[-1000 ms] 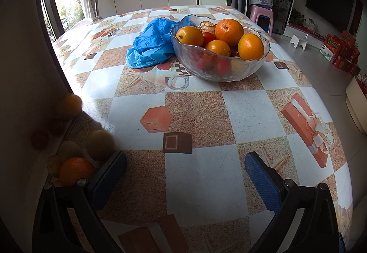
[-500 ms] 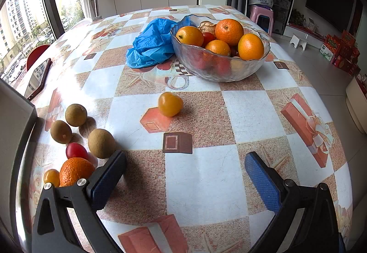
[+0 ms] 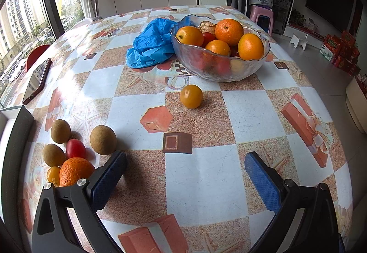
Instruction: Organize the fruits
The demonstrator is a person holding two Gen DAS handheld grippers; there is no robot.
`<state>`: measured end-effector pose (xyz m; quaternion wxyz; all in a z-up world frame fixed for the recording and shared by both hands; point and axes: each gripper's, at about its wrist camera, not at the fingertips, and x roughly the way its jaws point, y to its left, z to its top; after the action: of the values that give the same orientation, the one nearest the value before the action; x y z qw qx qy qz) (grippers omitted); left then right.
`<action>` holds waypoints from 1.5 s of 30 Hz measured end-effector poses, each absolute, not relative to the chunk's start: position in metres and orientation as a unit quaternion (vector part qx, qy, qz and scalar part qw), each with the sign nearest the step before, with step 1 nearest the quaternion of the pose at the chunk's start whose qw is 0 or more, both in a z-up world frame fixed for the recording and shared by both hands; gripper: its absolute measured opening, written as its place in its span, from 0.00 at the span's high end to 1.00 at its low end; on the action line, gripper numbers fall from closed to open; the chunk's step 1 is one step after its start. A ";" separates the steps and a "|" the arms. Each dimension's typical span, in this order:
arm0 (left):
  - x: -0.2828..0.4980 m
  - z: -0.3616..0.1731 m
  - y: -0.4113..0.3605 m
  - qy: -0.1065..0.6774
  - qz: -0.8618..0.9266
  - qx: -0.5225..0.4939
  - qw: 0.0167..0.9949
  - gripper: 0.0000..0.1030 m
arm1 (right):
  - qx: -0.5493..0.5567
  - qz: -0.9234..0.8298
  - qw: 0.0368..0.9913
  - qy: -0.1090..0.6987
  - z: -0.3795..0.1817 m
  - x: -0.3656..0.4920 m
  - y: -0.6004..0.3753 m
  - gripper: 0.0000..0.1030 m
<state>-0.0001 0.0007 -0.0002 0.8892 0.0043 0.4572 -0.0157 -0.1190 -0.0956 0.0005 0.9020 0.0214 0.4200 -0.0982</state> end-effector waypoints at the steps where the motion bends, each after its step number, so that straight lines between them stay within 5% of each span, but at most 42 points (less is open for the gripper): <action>1: 0.000 0.000 0.001 0.457 -0.016 0.004 0.889 0.00 | 0.021 -0.098 0.901 0.422 0.001 -0.118 -0.095 0.00; 45: 0.000 0.000 0.001 0.457 -0.016 0.004 0.889 0.00 | 0.023 -0.092 0.903 0.419 -0.001 -0.120 -0.097 0.00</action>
<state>-0.0001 0.0007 -0.0002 0.8892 0.0043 0.4572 -0.0156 -0.1196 -0.0968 -0.0012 0.9032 0.0227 0.4188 -0.0916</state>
